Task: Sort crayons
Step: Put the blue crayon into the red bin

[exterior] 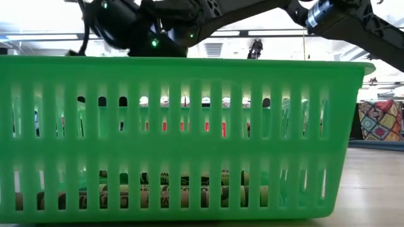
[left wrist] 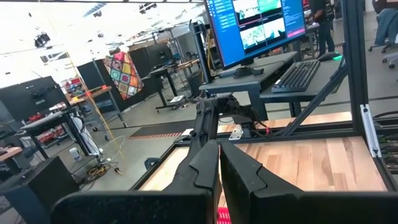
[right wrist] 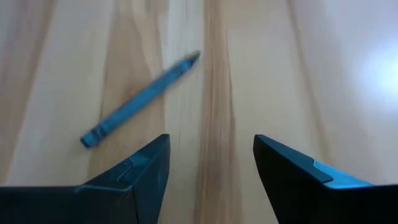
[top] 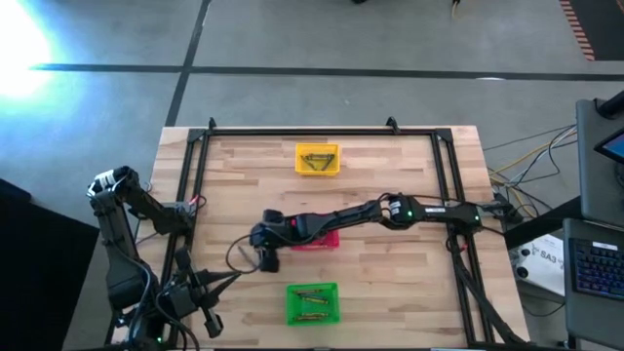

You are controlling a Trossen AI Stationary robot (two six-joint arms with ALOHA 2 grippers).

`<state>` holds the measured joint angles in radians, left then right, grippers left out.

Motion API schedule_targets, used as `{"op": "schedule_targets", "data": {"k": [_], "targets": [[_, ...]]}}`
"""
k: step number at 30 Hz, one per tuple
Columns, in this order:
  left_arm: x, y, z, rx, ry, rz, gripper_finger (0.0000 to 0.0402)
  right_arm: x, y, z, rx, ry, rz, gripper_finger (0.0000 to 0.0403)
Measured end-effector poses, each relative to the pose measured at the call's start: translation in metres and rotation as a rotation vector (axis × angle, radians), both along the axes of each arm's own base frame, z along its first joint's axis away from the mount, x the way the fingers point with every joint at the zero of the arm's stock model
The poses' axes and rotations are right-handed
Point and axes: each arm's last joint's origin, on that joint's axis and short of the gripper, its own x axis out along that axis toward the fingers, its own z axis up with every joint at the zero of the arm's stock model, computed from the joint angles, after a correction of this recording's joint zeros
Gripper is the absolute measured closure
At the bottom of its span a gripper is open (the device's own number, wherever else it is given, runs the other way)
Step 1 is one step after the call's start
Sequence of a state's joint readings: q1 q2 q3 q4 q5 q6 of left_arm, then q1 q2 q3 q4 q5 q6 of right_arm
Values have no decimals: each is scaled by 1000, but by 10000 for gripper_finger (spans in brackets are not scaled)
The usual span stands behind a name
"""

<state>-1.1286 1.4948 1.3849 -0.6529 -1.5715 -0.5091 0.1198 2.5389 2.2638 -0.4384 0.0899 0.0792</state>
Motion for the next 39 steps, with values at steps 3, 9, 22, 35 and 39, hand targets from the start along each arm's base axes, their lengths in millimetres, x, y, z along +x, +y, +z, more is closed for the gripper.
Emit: {"op": "schedule_targets", "data": {"k": [3,9,22,35,39], "targets": [[0,0,0,2,1,0,402,3,13,9,-41,-65,46,179],[0,0,0,4,2,0,402,4,43,16,-39,-160,165,179],[0,0,-3,0,9,-8,402,-4,46,-2,-114,-82,138,213],[59,45,-35,-259,277,32,402,-91,36,86,-173,100,49,254],[77,60,-50,-292,358,69,401,-146,33,108,-138,44,26,261]]}}
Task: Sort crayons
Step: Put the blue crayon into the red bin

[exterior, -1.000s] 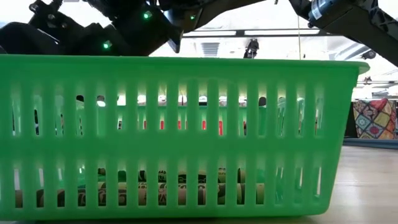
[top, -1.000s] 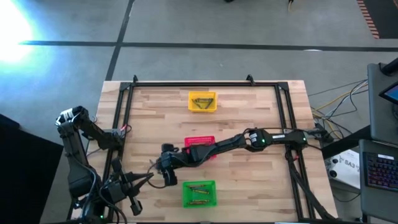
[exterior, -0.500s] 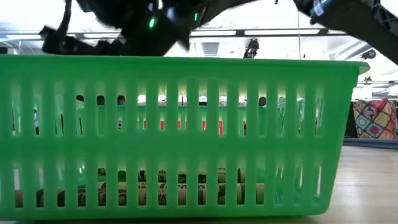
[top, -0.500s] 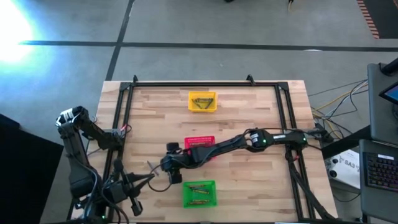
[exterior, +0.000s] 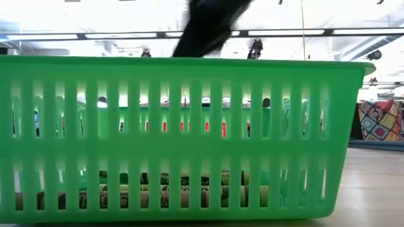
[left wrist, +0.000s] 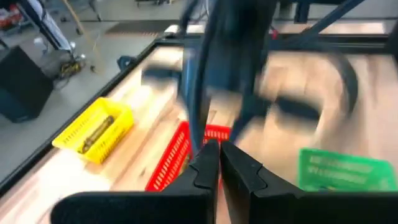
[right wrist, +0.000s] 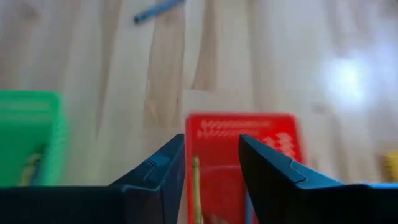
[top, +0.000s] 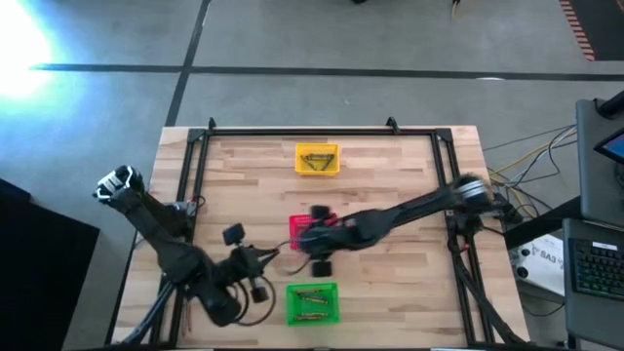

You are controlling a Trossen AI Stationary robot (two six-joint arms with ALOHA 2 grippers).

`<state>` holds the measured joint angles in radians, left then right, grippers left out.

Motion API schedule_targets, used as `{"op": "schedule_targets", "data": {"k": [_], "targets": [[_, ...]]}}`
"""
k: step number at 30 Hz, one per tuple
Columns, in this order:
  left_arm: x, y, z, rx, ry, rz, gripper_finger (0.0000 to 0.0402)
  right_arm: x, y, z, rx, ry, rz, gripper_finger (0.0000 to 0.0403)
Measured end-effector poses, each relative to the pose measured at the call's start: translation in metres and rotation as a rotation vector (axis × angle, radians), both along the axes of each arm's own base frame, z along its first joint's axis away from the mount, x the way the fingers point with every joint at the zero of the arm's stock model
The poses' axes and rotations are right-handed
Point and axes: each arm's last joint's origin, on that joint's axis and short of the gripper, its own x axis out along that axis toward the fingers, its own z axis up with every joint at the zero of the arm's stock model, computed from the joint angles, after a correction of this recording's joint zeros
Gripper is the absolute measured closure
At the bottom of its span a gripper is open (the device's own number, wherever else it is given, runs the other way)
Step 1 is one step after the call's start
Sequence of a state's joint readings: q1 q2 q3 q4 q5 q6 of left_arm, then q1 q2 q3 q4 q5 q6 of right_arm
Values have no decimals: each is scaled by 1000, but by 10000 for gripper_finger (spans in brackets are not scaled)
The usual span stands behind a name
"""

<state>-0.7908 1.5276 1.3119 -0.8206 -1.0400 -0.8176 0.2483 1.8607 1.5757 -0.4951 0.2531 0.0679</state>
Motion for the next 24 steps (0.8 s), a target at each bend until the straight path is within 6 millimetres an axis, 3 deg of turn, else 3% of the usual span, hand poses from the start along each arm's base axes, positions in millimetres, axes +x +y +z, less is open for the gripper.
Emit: {"op": "schedule_targets", "data": {"k": [4,11,13,19,24], "targets": [[5,9,-25,-45,166,-48,402,-59,0,22,65,-167,8,260],[-10,16,-80,-171,441,-172,402,-151,1,32,196,-473,102,258],[-16,17,-93,-229,531,-211,402,-170,-3,23,202,-496,118,261],[-34,24,-123,-340,812,-335,402,-200,-17,-9,207,-501,87,271],[-37,30,-131,-313,859,-368,402,-205,-23,-34,157,-443,70,279]]}}
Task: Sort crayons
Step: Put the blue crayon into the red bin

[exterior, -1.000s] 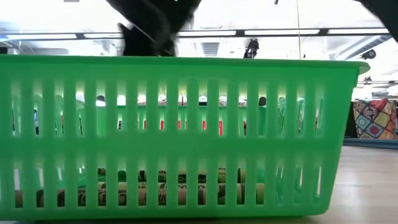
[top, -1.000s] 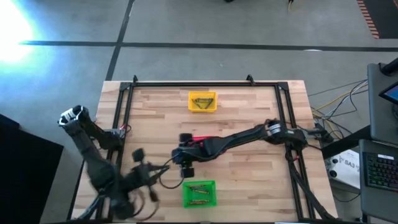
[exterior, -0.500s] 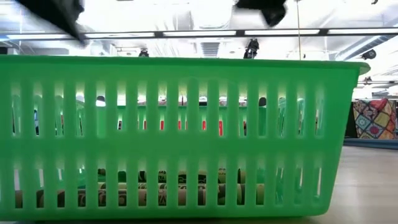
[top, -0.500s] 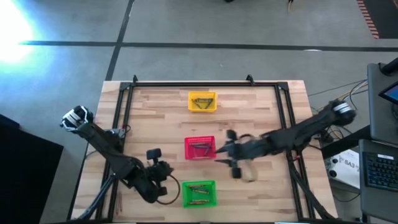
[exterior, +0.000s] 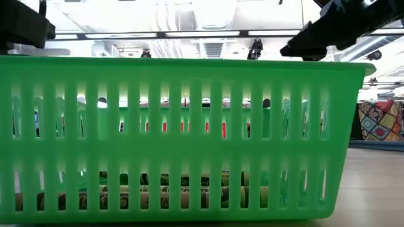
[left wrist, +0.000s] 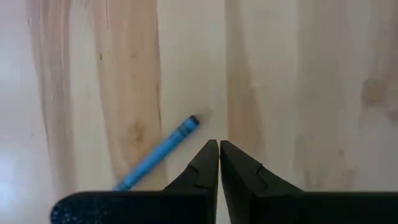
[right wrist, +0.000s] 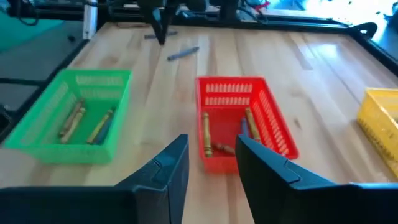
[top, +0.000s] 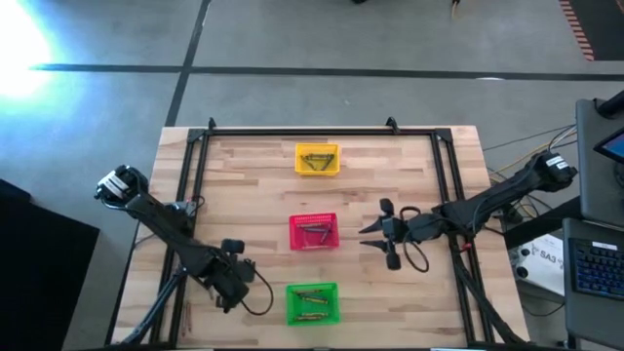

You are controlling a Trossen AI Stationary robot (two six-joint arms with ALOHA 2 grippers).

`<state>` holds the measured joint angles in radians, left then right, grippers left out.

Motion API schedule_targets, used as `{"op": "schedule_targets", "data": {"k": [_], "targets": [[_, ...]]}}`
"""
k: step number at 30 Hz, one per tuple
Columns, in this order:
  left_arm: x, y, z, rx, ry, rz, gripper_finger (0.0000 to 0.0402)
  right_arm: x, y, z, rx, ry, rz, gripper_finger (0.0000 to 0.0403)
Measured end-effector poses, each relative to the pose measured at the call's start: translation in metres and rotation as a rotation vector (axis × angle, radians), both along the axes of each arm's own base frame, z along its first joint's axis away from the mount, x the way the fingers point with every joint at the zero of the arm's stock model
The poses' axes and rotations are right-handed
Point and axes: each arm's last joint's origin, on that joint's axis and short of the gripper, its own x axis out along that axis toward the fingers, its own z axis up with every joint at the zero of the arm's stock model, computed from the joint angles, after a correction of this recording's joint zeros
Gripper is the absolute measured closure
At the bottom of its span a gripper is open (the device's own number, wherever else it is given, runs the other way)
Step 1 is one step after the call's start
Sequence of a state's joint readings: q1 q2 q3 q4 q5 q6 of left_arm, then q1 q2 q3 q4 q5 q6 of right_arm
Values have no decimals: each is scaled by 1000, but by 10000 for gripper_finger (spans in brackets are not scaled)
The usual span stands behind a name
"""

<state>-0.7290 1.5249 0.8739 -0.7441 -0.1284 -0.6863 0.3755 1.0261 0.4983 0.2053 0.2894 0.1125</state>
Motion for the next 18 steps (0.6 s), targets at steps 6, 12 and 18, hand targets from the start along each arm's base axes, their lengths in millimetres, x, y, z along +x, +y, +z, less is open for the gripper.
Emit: {"op": "schedule_targets", "data": {"k": [6,12,18], "targets": [[0,12,-9,43,35,-25,395,7,-6,-3,-21,7,-28,279],[-5,27,-23,82,80,-15,345,17,-21,13,-64,-37,-81,257],[-11,36,-34,126,105,-98,288,23,-40,21,-122,-54,-142,231]]}}
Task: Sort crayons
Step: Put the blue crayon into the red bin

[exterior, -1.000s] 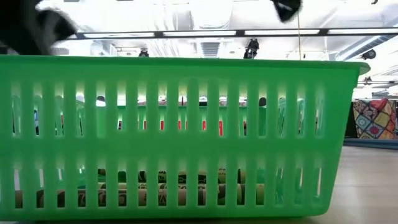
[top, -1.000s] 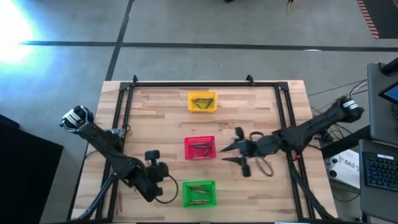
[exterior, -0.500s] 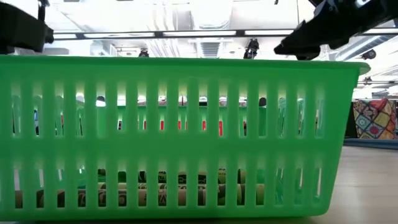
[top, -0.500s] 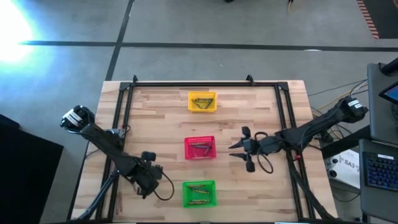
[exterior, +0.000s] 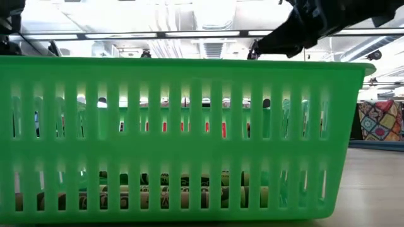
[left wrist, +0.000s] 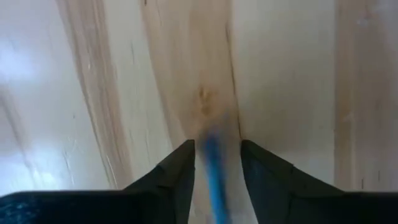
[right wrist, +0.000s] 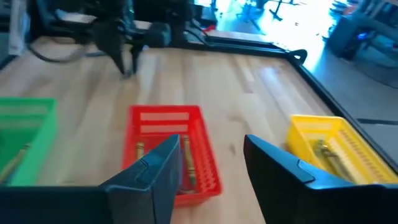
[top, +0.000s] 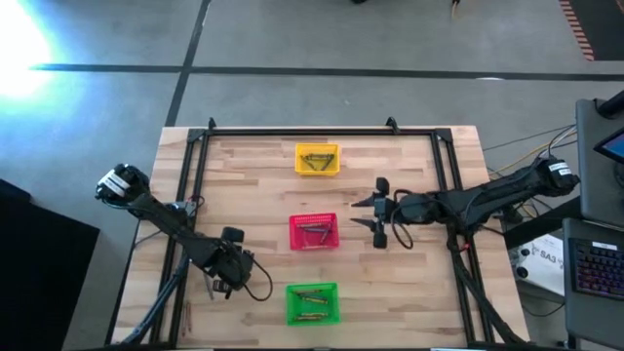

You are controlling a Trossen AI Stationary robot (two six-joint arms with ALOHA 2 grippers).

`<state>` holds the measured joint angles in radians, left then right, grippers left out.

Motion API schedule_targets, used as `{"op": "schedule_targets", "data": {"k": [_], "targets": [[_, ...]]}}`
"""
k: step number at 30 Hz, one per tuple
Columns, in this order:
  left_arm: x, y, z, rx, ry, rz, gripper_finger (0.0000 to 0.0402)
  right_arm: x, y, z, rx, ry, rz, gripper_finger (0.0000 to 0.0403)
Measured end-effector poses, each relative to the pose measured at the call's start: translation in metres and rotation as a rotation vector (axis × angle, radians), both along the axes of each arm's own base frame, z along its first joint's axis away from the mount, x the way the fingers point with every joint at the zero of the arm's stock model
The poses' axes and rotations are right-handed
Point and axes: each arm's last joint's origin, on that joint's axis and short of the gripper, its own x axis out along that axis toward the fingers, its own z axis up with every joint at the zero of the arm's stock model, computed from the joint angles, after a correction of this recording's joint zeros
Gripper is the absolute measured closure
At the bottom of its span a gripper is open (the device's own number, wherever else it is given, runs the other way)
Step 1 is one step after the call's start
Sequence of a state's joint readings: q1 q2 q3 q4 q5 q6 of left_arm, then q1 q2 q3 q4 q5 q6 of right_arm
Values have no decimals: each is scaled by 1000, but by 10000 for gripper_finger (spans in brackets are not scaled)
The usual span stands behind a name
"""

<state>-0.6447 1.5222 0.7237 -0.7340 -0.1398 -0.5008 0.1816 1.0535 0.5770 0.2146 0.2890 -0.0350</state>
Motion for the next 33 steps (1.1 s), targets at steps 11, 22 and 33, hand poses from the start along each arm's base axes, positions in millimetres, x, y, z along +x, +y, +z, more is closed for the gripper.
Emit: {"op": "schedule_targets", "data": {"k": [11,22,33], "targets": [[6,9,-6,-52,-5,-41,335,2,-25,-2,-17,9,-94,221],[17,20,-2,-57,-8,43,396,2,-29,-2,-40,14,-105,234],[76,24,66,133,-348,-30,401,2,-29,-2,3,8,-119,243]]}}
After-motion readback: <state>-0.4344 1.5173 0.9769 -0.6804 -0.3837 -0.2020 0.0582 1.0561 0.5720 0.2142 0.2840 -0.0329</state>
